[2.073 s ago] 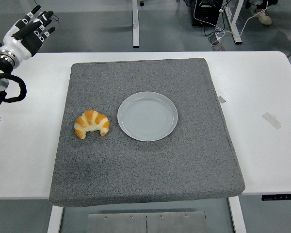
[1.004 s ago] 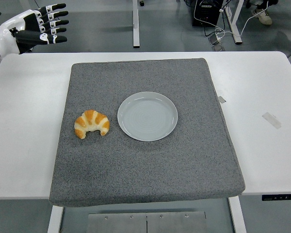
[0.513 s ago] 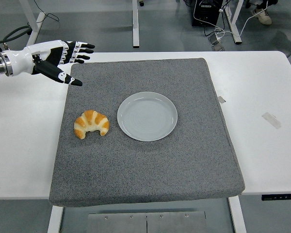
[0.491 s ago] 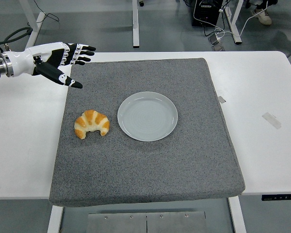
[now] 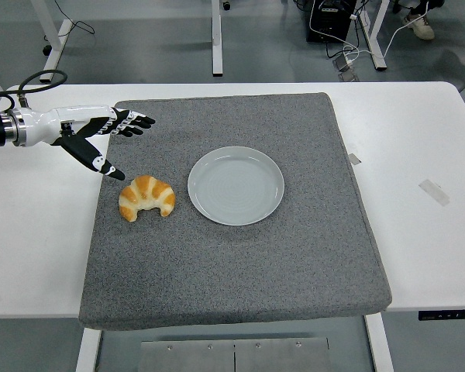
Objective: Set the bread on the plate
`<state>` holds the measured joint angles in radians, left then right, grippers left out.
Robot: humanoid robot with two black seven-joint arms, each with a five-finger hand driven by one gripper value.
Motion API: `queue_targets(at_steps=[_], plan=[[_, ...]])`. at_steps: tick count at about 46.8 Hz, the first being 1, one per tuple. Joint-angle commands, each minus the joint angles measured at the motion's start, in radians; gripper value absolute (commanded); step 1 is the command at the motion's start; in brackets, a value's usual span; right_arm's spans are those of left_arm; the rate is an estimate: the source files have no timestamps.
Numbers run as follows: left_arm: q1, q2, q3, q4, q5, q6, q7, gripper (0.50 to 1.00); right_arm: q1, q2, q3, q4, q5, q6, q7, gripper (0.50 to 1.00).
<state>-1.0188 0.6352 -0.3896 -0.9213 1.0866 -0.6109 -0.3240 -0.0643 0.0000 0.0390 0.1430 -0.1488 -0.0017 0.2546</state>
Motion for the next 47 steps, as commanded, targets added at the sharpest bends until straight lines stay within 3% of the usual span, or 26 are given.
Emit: queue_targets(at_steps=[1, 7, 18, 47], plan=[[0.000, 0.000, 0.032, -0.019, 0.012, 0.000, -0.003, 0.969, 0.000, 0.000, -0.001, 0.000, 0.000, 0.000, 0.000, 1.000], [-0.001, -0.008, 0.083, -0.030, 0.024, 0.000, -0.003, 0.968, 0.000, 0.000, -0.001, 0.000, 0.000, 0.000, 0.000, 1.000], [-0.001, -0.032, 0.117, -0.028, 0.027, 0.077, -0.003, 0.968, 0.000, 0.000, -0.001, 0.000, 0.000, 0.000, 0.000, 1.000], [0.002, -0.061, 0.192, -0.028, 0.084, 0.192, -0.003, 0.946, 0.000, 0.000, -0.001, 0.000, 0.000, 0.000, 0.000, 1.000]])
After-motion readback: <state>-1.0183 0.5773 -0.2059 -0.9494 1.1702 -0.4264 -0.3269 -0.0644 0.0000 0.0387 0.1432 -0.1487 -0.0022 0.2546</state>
